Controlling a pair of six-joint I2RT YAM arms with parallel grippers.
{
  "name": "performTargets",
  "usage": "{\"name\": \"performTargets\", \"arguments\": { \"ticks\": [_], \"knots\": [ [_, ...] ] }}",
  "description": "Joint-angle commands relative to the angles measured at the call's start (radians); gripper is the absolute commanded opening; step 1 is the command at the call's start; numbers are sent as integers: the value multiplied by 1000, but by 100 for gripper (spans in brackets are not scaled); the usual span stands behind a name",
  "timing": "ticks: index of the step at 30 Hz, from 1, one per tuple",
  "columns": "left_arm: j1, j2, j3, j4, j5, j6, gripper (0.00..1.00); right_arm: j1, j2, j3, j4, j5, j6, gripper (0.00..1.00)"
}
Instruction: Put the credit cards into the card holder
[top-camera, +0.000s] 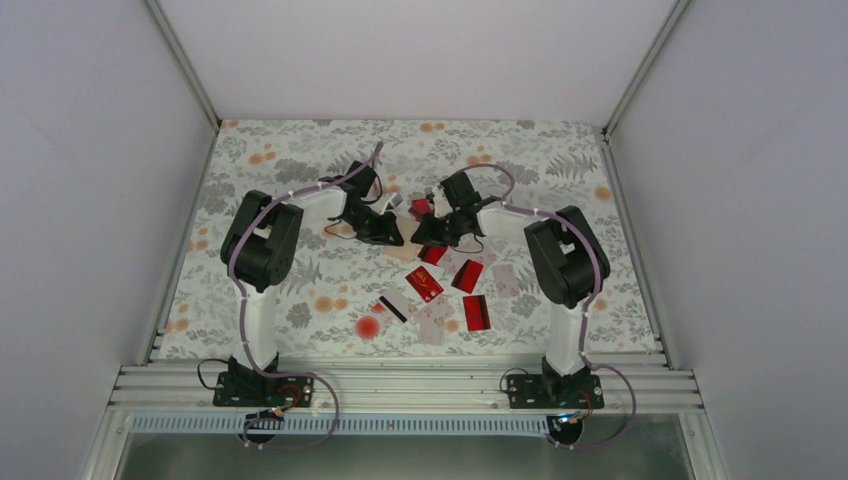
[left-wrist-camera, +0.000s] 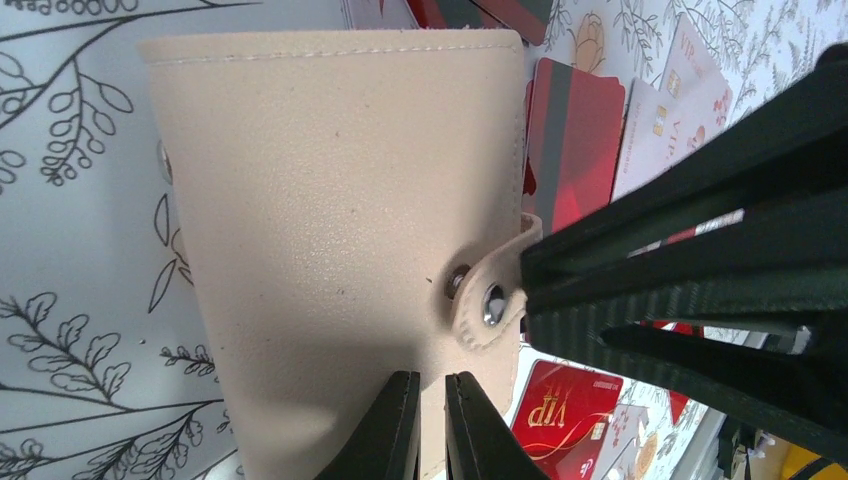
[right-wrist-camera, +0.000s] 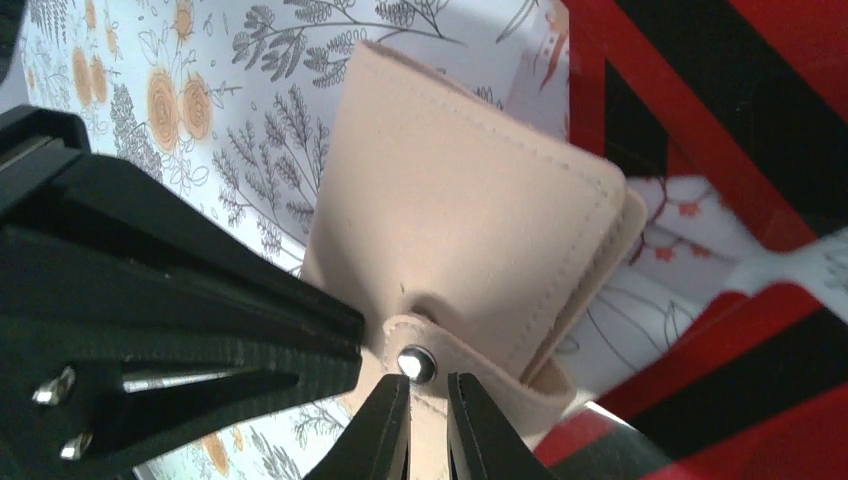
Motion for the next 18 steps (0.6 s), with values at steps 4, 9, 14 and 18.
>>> {"name": "performTargets", "arguments": {
  "ticks": [4, 9, 14, 18],
  "knots": [
    [-13, 55, -49, 19, -40, 12, 10, -13, -148, -46, -7, 68, -40, 12],
    [-13, 50, -62, 24, -48, 13, 9, -17, -201, -75, -21, 51, -74, 14],
    [-14, 48, -58, 26, -46, 12, 9, 8, -184, -143, 27, 6, -57, 13],
    [-17, 46, -58, 25, -46, 11, 9, 23, -159, -146, 42, 5, -43, 13]
  ]
}}
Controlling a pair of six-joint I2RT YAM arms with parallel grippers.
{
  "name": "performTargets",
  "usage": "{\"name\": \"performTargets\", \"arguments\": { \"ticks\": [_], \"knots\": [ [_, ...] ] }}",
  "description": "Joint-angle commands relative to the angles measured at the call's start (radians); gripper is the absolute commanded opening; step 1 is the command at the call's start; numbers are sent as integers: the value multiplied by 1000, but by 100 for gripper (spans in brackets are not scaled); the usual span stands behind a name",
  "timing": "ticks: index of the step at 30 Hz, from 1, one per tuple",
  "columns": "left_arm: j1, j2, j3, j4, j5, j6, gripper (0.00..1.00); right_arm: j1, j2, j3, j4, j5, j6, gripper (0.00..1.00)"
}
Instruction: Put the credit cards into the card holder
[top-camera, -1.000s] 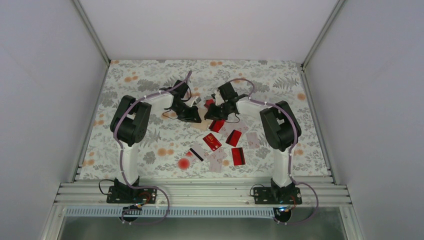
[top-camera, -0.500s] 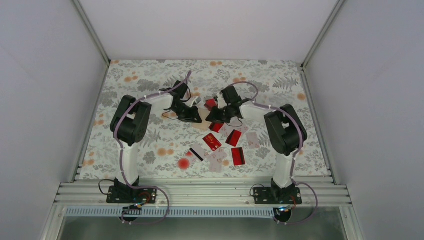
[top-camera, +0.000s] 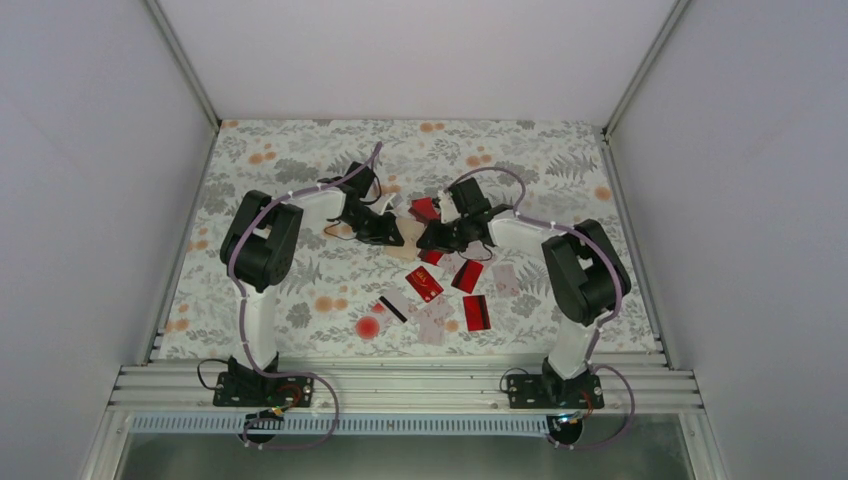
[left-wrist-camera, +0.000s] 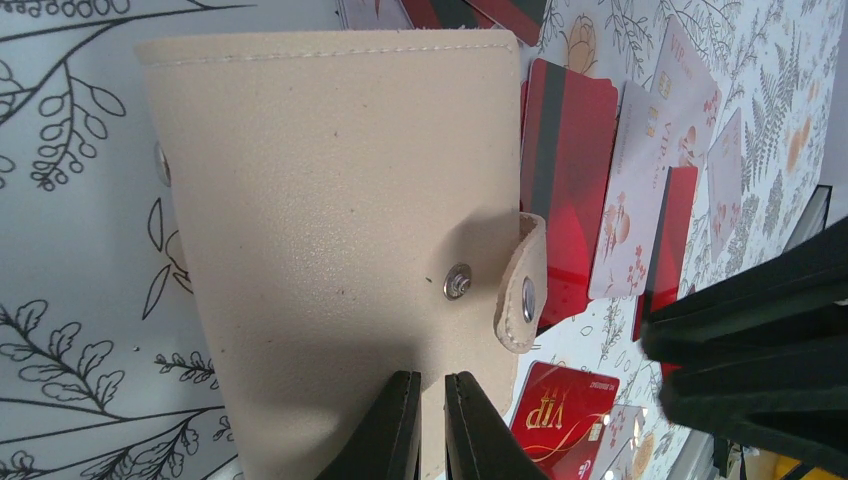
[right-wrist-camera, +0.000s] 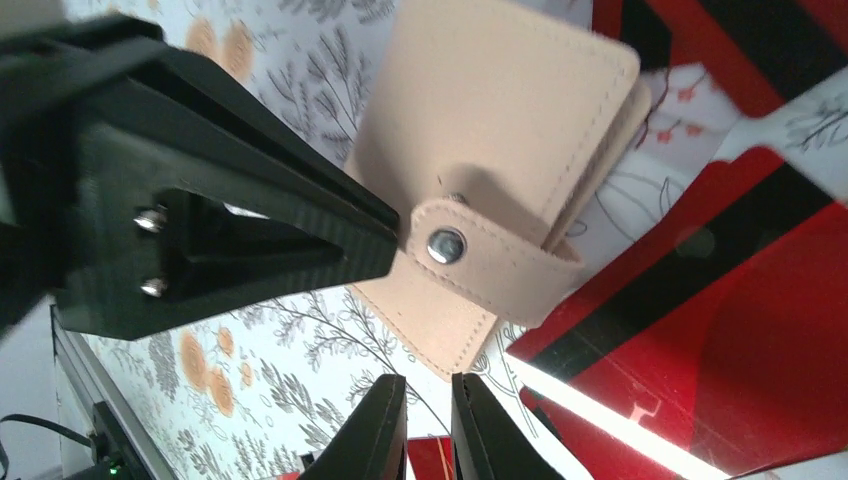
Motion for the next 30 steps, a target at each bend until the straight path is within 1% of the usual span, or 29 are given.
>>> {"name": "performTargets", "arguments": {
  "ticks": [1, 5, 16, 30],
  "knots": [
    [-22, 45, -38, -10, -69, 11, 9, 22, 27, -7, 35, -12, 4, 13],
    [-24, 44, -39, -10, -69, 9, 9, 21, 53, 21, 27, 13, 1, 13],
    [-33, 36, -39, -13, -71, 1, 9, 22, 109, 90, 16, 19, -10, 11],
    [-37, 45, -25, -18, -67, 1, 9, 19, 127, 96, 7, 39, -20, 11]
  ]
}}
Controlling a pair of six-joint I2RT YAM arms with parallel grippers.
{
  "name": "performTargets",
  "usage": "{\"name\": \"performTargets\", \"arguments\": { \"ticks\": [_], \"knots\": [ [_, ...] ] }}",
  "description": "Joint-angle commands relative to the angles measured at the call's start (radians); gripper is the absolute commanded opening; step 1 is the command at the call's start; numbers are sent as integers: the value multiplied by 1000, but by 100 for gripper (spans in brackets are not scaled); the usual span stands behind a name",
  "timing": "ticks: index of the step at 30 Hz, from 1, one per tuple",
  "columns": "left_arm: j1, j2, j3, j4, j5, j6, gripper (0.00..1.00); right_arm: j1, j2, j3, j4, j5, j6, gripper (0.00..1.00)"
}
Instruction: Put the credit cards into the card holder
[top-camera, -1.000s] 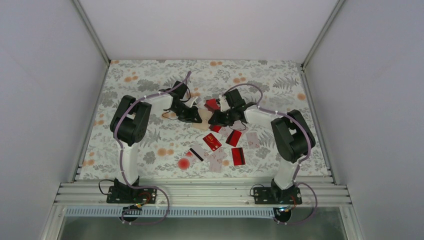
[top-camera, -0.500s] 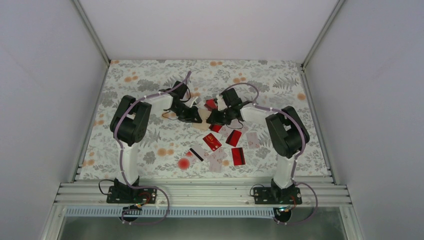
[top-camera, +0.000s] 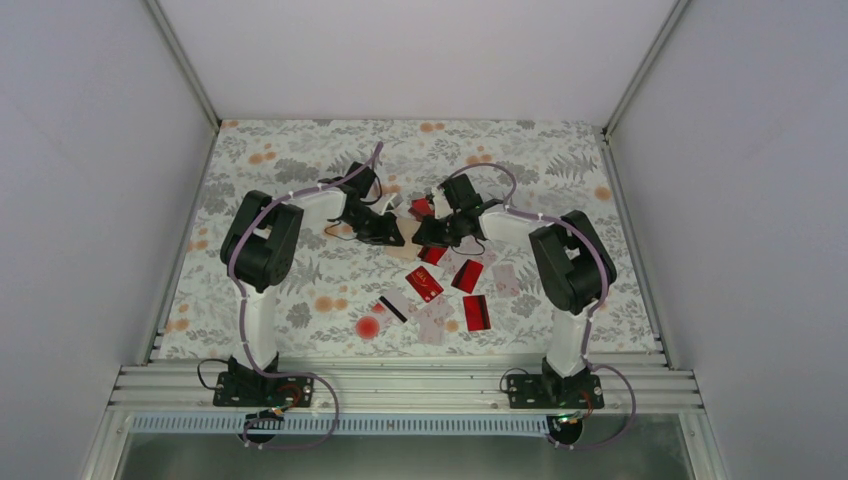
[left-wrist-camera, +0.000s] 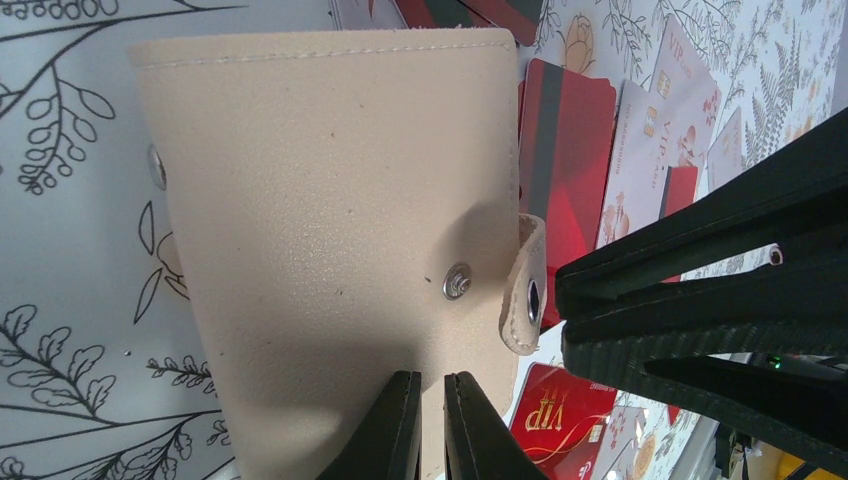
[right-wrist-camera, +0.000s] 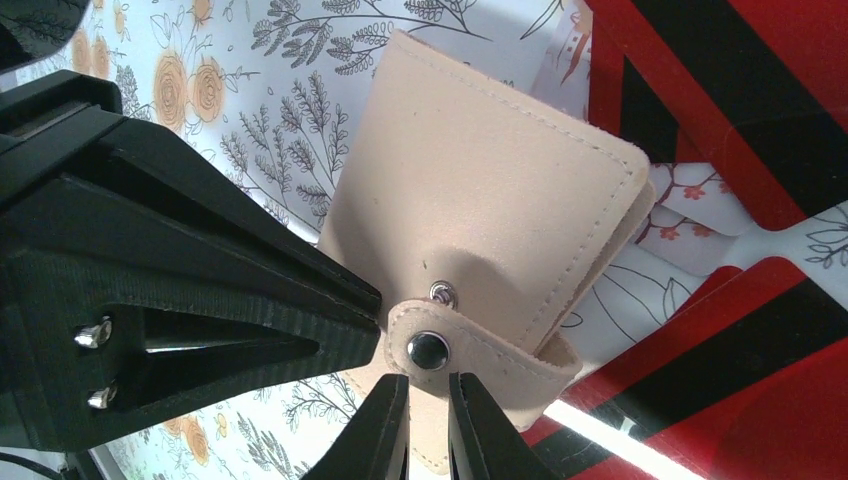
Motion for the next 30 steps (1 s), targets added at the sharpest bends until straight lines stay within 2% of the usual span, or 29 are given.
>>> {"name": "performTargets", "arguments": {
  "ticks": [1, 30],
  "knots": [
    [-34, 45, -23, -22, -65, 2, 9, 4, 20, 18, 6, 14, -16, 11],
    [-41, 67, 7, -55, -72, 19, 9, 2, 74, 59, 39, -22, -12, 11]
  ]
}}
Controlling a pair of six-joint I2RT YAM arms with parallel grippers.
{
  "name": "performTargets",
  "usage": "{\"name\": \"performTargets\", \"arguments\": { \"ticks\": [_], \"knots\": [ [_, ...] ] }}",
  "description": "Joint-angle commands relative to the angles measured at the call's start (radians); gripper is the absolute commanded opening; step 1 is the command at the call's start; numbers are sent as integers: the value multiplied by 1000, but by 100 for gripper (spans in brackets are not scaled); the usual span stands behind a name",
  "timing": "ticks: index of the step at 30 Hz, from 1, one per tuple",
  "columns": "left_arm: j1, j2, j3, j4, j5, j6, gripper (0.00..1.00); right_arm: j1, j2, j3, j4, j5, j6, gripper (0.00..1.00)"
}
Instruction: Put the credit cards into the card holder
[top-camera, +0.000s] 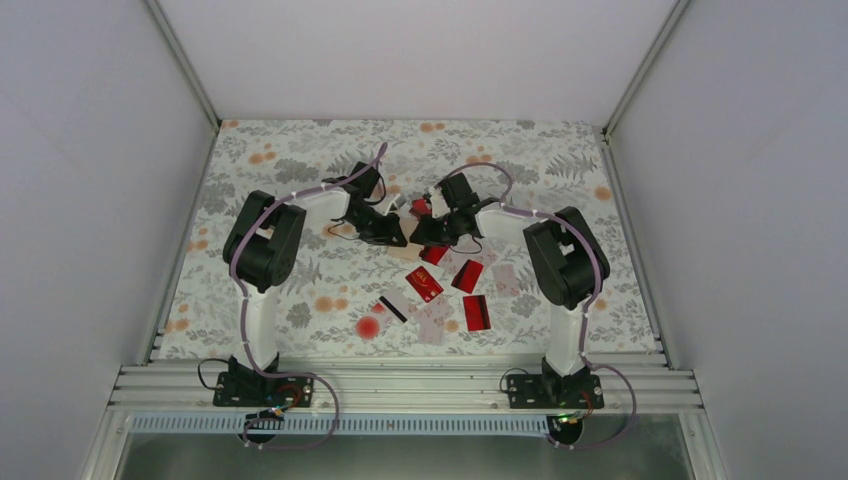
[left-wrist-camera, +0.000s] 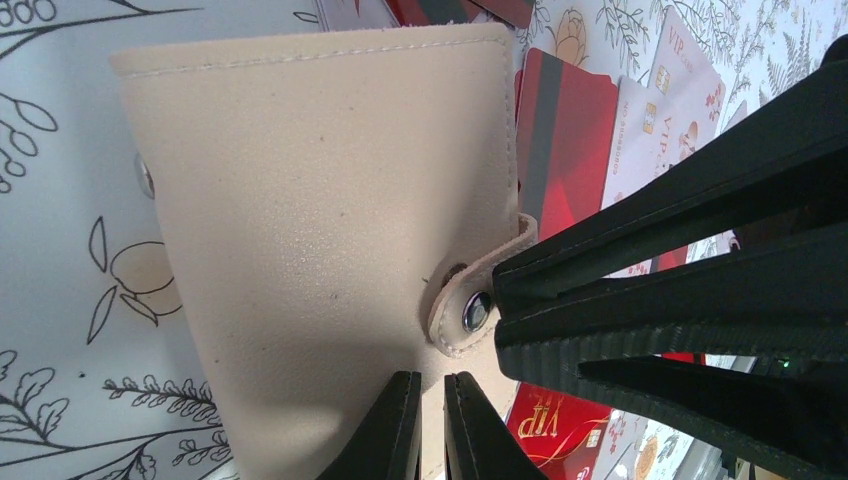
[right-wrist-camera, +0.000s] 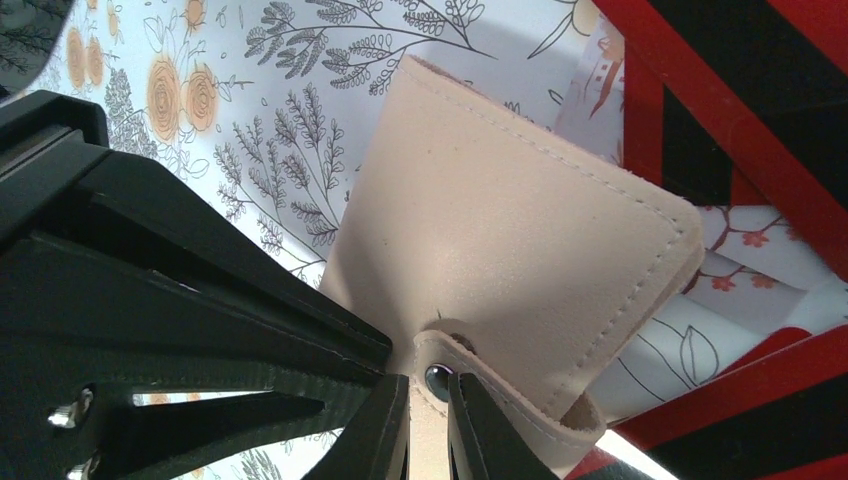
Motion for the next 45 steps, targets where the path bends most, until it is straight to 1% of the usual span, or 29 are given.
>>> {"name": "performTargets", "arguments": {
  "ticks": [1, 10, 15, 20, 25, 30, 37, 41, 45],
  "knots": [
    [-22, 59, -14, -39, -55, 18, 9, 1, 27, 23, 36, -10, -4, 11],
    [-22, 65, -12, -39, -52, 18, 9, 2, 44, -1, 67, -13, 4, 11],
    [-22, 67, -13, -41, -52, 18, 9, 3, 64, -3, 58, 4, 8, 8],
    [-22, 69, -13, -40, -52, 16, 9, 13, 74, 11, 9, 59, 4, 5],
    [-22, 68, -14, -41, -52, 18, 9, 35, 109, 48, -30, 92, -7, 5],
    [-23, 67, -14, -44, -52, 21, 9, 58, 149, 114, -114, 155, -17, 4],
    [-21, 67, -14, -44, -54, 21, 9, 86, 181, 155, -213, 241, -52, 4],
    [-21, 29, -13, -45, -72, 6, 6, 101, 205, 188, -266, 282, -80, 4],
    [-9, -59, -20, -49, -83, -36, 6, 115, 240, 228, -304, 314, -95, 4]
  ]
}}
